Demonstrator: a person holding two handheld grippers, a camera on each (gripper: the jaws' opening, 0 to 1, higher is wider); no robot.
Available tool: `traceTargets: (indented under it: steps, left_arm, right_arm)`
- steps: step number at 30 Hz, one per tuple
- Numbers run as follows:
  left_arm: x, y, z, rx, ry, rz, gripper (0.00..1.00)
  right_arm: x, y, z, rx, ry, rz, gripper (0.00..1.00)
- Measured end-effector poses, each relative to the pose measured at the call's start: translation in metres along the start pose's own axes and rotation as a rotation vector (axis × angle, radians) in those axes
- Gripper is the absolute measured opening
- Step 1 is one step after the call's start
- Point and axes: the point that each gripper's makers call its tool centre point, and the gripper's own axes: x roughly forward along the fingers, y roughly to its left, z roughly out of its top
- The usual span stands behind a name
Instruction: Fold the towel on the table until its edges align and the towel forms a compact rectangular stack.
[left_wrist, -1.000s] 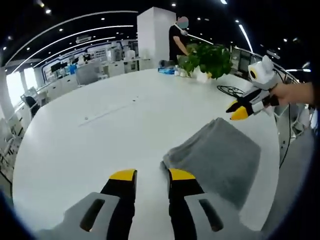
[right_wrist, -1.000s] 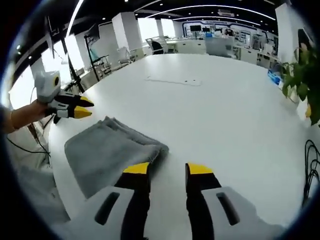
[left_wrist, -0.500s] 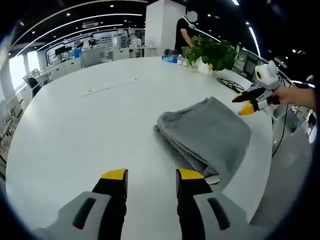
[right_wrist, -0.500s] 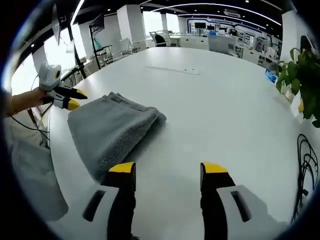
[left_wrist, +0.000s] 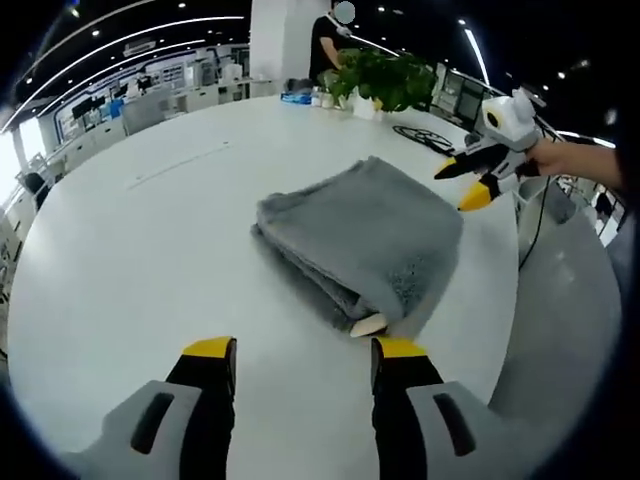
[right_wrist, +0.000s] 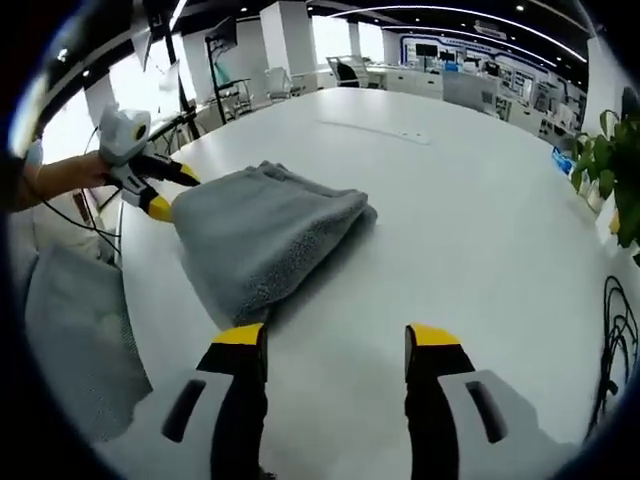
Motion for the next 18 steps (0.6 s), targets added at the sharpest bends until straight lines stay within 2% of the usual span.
traceTargets:
  steps: [1,5,9,16,18]
  left_arm:
    - [0.0,-0.003,-0.001,0.005,-0.009,-0.01,0.57]
    - [-0.003,-0.003,-0.01,0.024,0.02,-0.001,0.61]
    - [-0.007,-0.011,-0.014,0.033,0.015,-0.029,0.61]
    - [-0.004,-0.028,-0.001,0.052,-0.039,-0.057,0.61]
    - [-0.003,-0.031,0.003,0.048,-0.046,-0.06,0.58]
  right_arm:
    - [0.0,0.001,0.0,0.002,-0.001,0.002,0.55]
    - [0.0,0.006,0.001,0.004,-0.005,0.015,0.56]
    - [0.002,0.012,-0.002,0.001,0.003,0.026,0.55]
    - [0.007,0.025,-0.005,0.004,0.008,0.053,0.56]
    - [0.007,0.028,-0.005,-0.005,0.013,0.061,0.55]
